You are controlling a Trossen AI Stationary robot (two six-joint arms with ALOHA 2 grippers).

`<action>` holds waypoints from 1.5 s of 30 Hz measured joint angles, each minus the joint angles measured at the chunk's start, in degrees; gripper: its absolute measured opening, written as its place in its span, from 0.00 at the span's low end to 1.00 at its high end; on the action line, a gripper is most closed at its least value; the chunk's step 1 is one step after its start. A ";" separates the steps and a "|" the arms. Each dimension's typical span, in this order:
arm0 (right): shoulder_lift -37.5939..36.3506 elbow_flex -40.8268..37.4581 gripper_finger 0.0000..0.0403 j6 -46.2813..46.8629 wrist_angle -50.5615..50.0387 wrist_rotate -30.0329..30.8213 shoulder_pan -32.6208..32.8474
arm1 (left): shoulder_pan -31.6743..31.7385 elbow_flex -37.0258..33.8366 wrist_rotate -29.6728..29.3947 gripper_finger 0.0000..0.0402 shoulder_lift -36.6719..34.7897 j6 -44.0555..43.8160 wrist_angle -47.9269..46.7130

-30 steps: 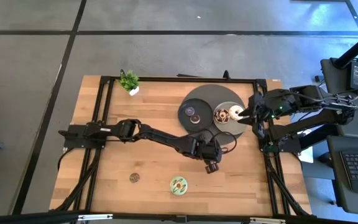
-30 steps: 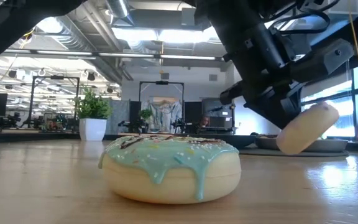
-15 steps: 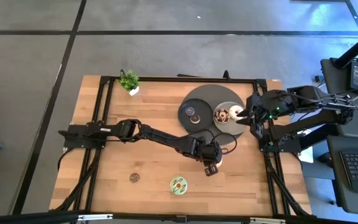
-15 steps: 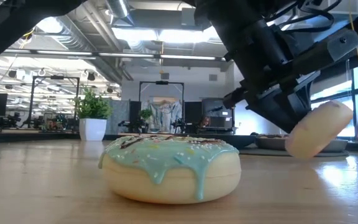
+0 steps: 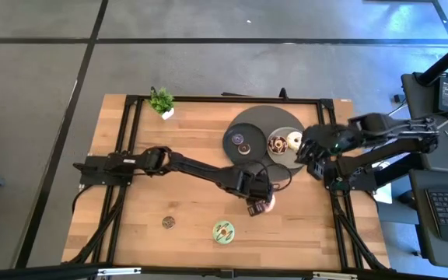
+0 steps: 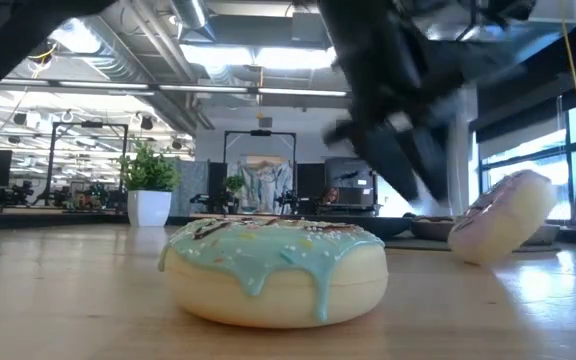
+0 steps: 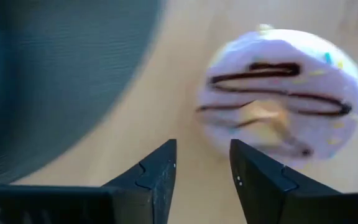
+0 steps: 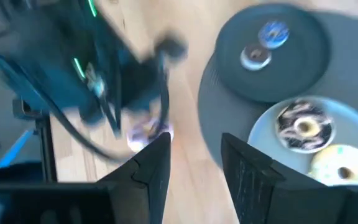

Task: Pick & Place donuts
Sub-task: Put the large purple donut on the gray plate

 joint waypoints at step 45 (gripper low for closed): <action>23.86 -40.49 0.36 -2.96 52.14 3.42 16.08 | -4.28 0.00 -3.23 0.37 -14.00 10.82 -8.61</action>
